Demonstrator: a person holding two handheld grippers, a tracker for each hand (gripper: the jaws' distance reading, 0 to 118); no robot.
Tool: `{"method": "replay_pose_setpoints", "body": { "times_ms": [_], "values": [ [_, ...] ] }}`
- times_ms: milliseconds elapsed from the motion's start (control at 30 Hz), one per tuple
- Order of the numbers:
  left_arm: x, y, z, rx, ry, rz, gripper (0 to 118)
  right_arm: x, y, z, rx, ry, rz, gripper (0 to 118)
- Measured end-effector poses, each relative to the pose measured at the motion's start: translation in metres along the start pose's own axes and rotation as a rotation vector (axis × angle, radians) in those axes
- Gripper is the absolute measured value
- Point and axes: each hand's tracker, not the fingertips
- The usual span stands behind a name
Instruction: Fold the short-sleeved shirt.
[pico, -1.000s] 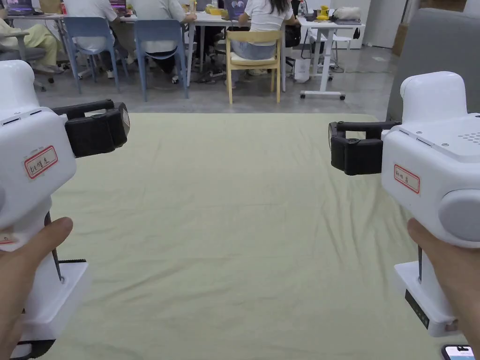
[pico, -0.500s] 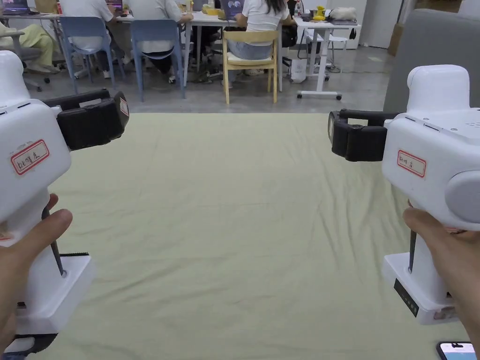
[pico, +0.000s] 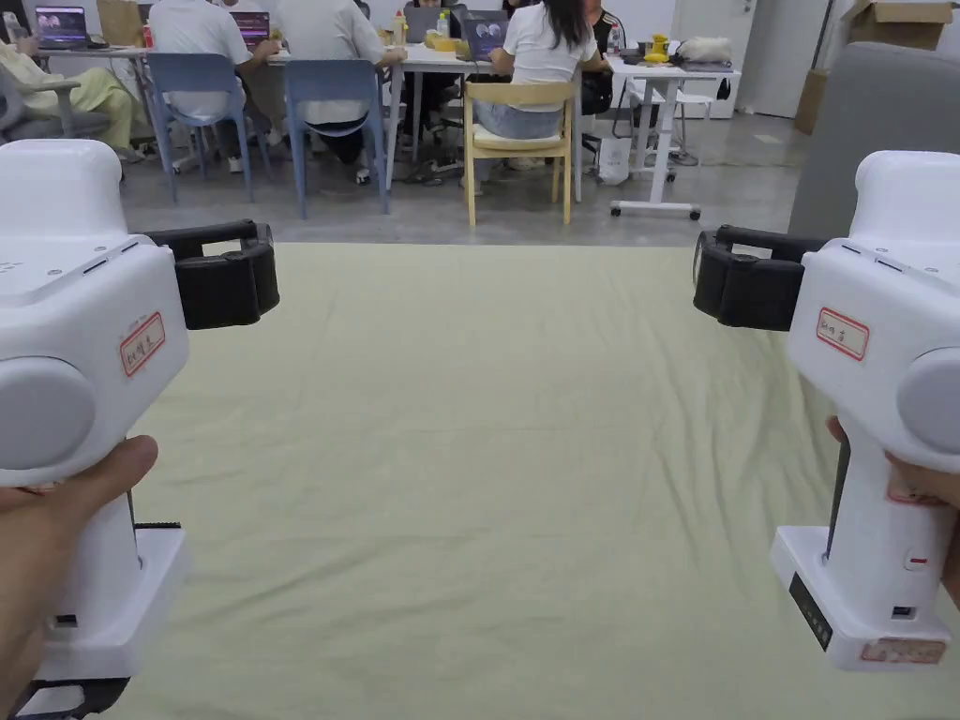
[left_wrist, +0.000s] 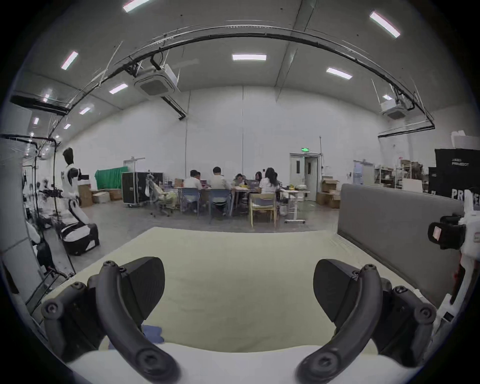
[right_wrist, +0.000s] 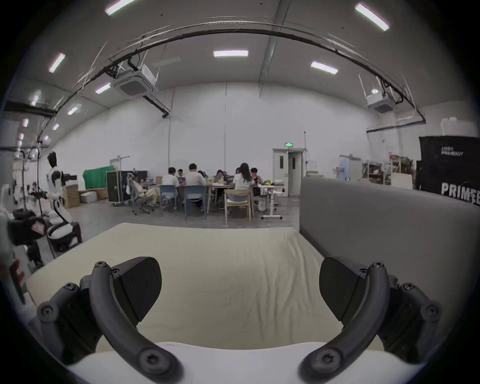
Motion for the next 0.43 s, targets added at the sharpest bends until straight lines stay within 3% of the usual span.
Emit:
{"method": "replay_pose_setpoints", "body": {
  "times_ms": [100, 167, 267, 333, 433],
  "values": [
    [-0.002, -0.001, -0.001, -0.001, 0.025, -0.015, 118, -0.003, 0.002, 0.001, -0.031, -0.036, -0.021, 118],
    [-0.004, -0.001, -0.003, -0.004, 0.041, -0.016, 118, -0.008, 0.0, 0.002, -0.05, -0.104, 0.025, 118],
    [-0.011, -0.001, -0.004, -0.017, 0.036, 0.01, 118, -0.007, -0.007, 0.008, 0.039, -0.04, 0.057, 118],
    [-0.012, -0.001, -0.004, -0.014, 0.041, 0.029, 118, -0.008, -0.003, 0.001, -0.04, -0.118, 0.062, 118],
    [-0.014, -0.002, -0.004, -0.013, 0.05, 0.056, 118, -0.005, 0.003, -0.004, -0.148, -0.041, 0.018, 118]
  ]
}}
